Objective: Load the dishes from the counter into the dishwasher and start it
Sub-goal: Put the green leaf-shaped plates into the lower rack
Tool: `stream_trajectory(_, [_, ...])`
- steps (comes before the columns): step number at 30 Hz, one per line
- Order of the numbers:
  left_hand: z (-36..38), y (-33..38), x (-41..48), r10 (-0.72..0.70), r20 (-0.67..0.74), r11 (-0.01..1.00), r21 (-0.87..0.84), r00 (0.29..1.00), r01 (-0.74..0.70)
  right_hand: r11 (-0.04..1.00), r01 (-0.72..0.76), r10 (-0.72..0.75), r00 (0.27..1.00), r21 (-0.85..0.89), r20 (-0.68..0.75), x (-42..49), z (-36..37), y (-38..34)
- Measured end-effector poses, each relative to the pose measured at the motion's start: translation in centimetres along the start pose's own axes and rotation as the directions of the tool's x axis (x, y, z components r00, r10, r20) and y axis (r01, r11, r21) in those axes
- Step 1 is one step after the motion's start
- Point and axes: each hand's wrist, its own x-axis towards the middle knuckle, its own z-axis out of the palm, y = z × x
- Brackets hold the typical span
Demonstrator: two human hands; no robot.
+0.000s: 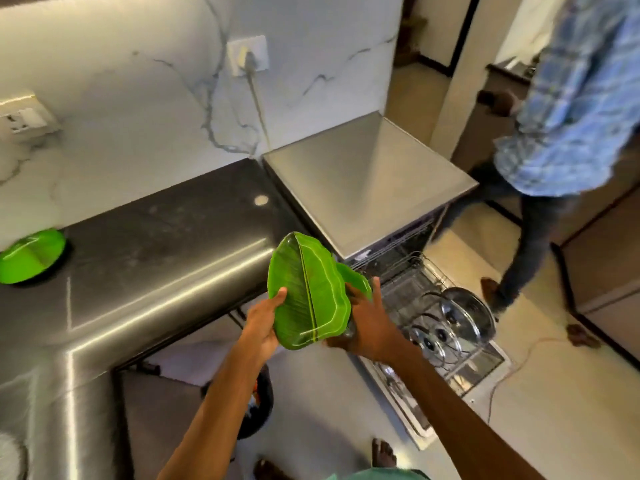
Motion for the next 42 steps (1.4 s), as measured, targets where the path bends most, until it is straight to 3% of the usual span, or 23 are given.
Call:
stream_trajectory(3, [4.5, -3.9, 1.0, -0.045, -0.032, 0.998, 0.051, 0.998, 0.046, 1.000, -0.026, 0.024, 0.991, -0.013, -0.134, -3.1, -1.5, 3.7])
stream_trajectory(9, [9.5, -8.8, 1.2, -0.079, -0.046, 0.992, 0.099, 0.996, 0.083, 0.957, -0.214, 0.226, 0.973, 0.195, -0.042, -7.9, -4.0, 8.8])
stream_trajectory(12, [10.2, -10.4, 2.2, -0.082, -0.113, 0.983, 0.154, 0.990, 0.099, 0.886, -0.357, 0.368, 0.929, 0.294, 0.020, -9.2, -4.0, 12.2])
stream_trajectory(19, [12.4, -13.1, 7.9, -0.123, -0.251, 0.937, 0.289, 0.960, 0.196, 0.648, -0.629, 0.706, 0.708, 0.430, -0.027, -9.5, -2.8, 19.9])
stream_trajectory(23, [14.4, -14.9, 13.6, -0.222, -0.269, 0.865, 0.390, 0.937, 0.316, 0.453, -0.740, 0.856, 0.516, 0.496, -0.011, -7.9, -1.4, 24.6])
stream_trajectory(27, [16.1, -16.7, 20.5, -0.333, -0.260, 0.769, 0.480, 0.906, 0.421, 0.335, -0.835, 0.935, 0.353, 0.437, -0.041, -5.9, 1.3, 29.8])
stream_trajectory(35, [16.6, -22.3, 35.8, -0.269, -0.334, 0.661, 0.618, 0.903, 0.426, 0.151, -0.868, 0.987, 0.157, 0.474, -0.028, -4.3, 9.3, 39.5])
stream_trajectory(42, [17.7, -26.6, 46.2, -0.085, -0.345, 0.606, 0.727, 0.935, 0.323, 0.076, -0.816, 0.995, 0.098, 0.573, 0.007, -5.3, 15.6, 45.8])
